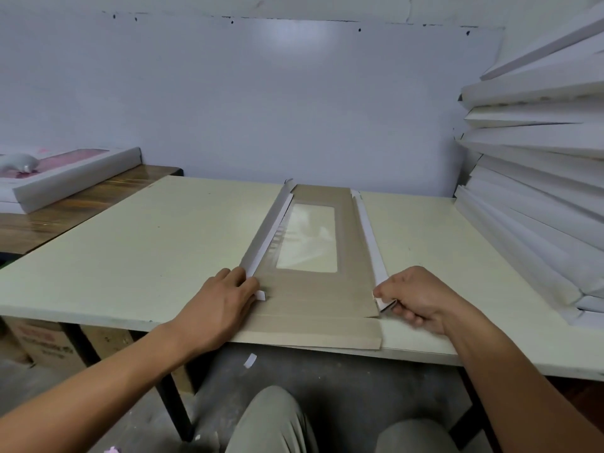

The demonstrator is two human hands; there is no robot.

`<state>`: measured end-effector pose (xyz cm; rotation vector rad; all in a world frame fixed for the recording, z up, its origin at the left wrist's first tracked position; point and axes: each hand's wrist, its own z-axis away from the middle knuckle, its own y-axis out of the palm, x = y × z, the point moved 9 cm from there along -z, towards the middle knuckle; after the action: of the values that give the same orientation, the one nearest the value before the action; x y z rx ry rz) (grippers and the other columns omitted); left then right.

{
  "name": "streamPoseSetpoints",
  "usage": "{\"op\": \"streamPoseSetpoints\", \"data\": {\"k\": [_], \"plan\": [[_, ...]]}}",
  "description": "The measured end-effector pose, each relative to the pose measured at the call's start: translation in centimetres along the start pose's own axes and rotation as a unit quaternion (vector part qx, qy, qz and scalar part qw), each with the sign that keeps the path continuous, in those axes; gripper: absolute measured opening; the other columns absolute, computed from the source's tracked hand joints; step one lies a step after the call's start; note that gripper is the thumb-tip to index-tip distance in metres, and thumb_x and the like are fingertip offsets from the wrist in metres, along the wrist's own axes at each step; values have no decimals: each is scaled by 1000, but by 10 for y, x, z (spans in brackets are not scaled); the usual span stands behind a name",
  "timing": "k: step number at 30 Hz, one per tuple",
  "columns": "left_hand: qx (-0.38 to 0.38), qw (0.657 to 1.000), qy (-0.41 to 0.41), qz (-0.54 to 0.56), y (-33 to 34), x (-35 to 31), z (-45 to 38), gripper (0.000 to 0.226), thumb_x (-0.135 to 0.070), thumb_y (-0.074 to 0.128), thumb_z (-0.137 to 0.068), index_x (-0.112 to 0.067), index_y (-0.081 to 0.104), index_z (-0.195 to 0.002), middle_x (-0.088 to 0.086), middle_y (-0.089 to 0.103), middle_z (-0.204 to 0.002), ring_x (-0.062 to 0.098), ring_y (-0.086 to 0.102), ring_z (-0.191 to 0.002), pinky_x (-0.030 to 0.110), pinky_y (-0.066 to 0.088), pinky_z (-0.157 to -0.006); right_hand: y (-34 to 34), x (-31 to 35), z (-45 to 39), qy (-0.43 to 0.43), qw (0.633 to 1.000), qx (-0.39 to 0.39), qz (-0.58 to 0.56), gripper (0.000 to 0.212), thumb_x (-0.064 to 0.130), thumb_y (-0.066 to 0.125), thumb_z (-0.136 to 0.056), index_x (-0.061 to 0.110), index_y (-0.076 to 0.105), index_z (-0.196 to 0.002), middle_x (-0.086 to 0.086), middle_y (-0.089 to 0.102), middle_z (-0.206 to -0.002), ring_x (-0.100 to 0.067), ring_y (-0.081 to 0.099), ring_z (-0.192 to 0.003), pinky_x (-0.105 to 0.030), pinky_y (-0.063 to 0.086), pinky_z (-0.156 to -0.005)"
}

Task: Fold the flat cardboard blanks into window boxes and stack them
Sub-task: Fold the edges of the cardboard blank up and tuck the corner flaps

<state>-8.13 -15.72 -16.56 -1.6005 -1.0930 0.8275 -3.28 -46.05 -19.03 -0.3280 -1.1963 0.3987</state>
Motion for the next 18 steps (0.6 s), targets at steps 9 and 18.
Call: {"op": "streamPoseSetpoints", "data": {"k": [9,18], "plan": [[-9,997,15,76,-4,-2,0,29,-23,33,-95,-26,41,-124,-1,50,-101,25,48,-80,35,45,-73,34,20,10,-84,975,190,-74,37,23,81,-81,-3,70,-103,-22,74,-95,-30,74,-83,-29,59,-61],[56,987,108,104,-15,-6,-6,42,-64,58,-88,-27,51,-105,-17,51,-92,8,54,-79,21,44,-68,16,54,16,-322,877,-89,346,9,40,70,-88,38,75,-81,19,49,-95,-1,52,-85,-23,42,-66]]}}
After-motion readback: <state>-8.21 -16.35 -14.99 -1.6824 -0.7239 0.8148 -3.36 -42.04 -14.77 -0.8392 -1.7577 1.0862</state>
